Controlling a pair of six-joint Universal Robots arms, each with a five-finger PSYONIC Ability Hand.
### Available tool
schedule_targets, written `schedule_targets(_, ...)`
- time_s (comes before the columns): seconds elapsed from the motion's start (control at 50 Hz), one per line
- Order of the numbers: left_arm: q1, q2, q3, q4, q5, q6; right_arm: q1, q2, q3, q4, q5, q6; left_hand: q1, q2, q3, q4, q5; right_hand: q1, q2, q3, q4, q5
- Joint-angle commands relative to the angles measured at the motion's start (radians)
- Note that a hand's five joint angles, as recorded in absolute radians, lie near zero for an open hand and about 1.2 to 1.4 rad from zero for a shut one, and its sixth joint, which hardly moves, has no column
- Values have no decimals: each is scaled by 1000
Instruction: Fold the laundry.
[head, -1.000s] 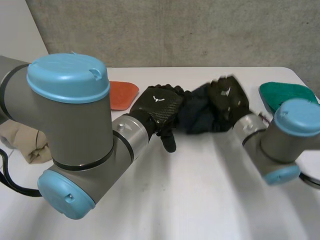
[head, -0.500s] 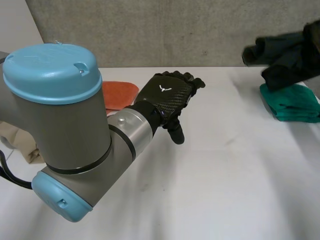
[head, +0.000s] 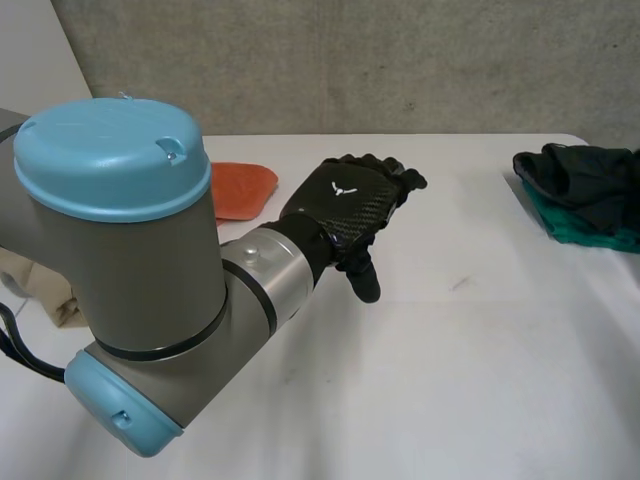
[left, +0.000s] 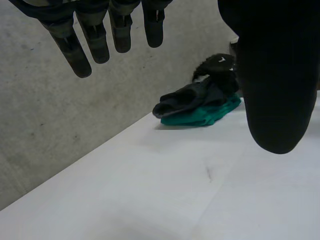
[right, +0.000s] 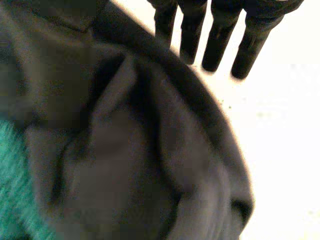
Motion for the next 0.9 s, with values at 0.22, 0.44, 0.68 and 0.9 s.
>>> schedule_targets(0.22, -14, 55, -13, 5, 44, -8, -65, -395, 182, 363, 312, -93, 2, -13, -14, -11, -30, -253, -278, -302, -339, -305)
schedule_targets(0.44, 47, 158, -15, 89, 18, 0, 121, -610, 262, 334, 515, -112, -4, -19, -19, -17, -36, -253, -278, -302, -339, -305)
schedule_targets(0.68, 522, 74, -5, 141, -85, 91, 398, -823, 716, 140, 200, -67, -13, -28, -29, -27, -45, -253, -278, -302, -339, -305)
schedule_targets(0.9, 776, -310, 83, 284, -39, 384, 467, -800, 889, 144, 194, -246, 5, -10, -11, -8, -27, -253, -278, -302, -339, -305)
